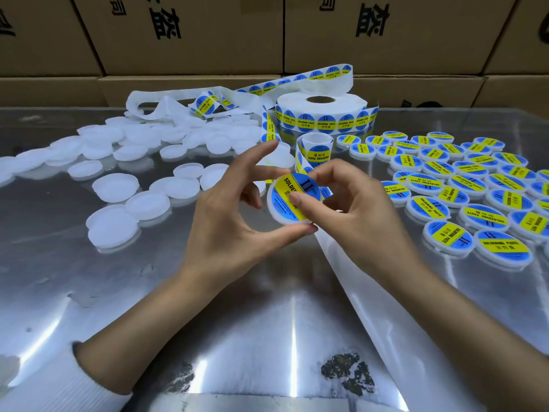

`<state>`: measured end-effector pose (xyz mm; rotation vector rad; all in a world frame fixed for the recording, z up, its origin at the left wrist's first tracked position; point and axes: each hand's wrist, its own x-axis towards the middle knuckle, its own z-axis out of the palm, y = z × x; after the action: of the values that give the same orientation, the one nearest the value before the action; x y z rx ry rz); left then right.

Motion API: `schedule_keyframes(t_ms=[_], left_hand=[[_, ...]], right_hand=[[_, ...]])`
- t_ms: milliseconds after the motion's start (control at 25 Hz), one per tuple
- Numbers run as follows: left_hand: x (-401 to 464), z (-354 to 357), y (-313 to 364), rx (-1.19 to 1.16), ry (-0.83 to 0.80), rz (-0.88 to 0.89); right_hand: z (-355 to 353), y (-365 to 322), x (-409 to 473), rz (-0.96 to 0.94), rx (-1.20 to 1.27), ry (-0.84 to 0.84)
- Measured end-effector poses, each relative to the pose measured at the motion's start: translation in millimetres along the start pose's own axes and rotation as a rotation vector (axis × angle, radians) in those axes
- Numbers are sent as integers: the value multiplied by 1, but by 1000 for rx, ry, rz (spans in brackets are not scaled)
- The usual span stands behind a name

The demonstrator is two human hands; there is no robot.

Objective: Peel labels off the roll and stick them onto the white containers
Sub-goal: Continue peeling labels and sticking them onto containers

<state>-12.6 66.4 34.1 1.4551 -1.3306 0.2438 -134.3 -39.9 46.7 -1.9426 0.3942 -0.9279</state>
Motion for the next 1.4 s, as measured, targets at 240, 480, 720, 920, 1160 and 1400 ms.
schedule_keyframes(t_ms=[240, 480, 720, 920, 1160, 1400], left_hand=[[3, -3, -1, 41, 2, 6], [1, 1, 5, 21, -67, 127], [1, 3, 7, 65, -94, 139], [-1, 12, 7, 248, -297, 228], [-3, 18, 6, 217, -230, 364], [-12, 19, -2, 342, -286, 455]], right_hand=[[-3, 0, -1, -29, -12, -3], [3, -6, -3, 267, 254, -204], [4, -5, -3, 323, 393, -226], [7, -2, -1, 535, 369, -17], [4, 2, 2, 570, 385, -24], [-16, 12, 18, 461, 171, 136]])
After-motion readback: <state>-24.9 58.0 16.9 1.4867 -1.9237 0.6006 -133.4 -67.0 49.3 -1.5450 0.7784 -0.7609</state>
